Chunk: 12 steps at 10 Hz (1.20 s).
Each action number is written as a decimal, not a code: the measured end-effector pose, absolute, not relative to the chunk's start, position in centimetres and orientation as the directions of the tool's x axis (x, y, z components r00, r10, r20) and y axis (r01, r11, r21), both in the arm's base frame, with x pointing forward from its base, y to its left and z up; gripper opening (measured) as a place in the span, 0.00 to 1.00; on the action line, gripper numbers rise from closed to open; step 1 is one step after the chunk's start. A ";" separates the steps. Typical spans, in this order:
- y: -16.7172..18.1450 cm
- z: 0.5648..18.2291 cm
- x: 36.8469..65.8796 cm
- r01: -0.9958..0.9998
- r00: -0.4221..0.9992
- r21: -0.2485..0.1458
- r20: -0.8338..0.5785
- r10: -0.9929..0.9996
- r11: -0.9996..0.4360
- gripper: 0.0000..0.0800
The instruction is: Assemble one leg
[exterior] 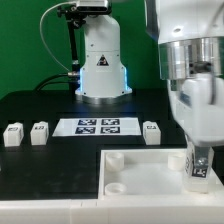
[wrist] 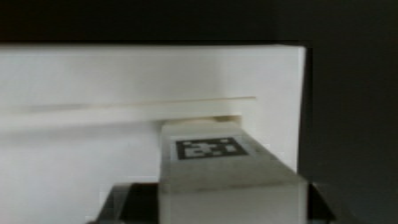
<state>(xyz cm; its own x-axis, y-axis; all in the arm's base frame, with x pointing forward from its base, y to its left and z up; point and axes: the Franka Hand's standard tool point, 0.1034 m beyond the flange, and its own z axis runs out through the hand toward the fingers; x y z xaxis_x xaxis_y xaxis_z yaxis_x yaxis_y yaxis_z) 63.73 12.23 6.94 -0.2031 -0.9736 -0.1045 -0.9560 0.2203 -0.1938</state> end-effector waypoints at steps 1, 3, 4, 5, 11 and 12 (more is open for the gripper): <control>12.1 6.9 63.8 -0.924 -0.320 -0.175 -0.129 -0.938 0.340 0.37; 12.0 6.9 63.9 -0.903 -0.377 -0.162 -0.148 -0.914 0.398 0.46; 12.1 6.8 63.8 -0.911 -0.357 -0.164 -0.144 -0.923 0.378 0.46; 12.1 6.8 63.8 -0.932 -0.297 -0.173 -0.133 -0.946 0.317 0.69; 12.4 7.1 64.2 -0.919 0.343 -0.209 0.001 -0.939 -0.336 0.81; 12.4 7.1 64.2 -0.898 0.393 -0.208 0.012 -0.919 -0.387 0.81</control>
Offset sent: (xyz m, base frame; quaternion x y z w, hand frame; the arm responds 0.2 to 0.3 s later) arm 0.0000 0.0000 0.0000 0.0000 0.0000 0.0000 1.0000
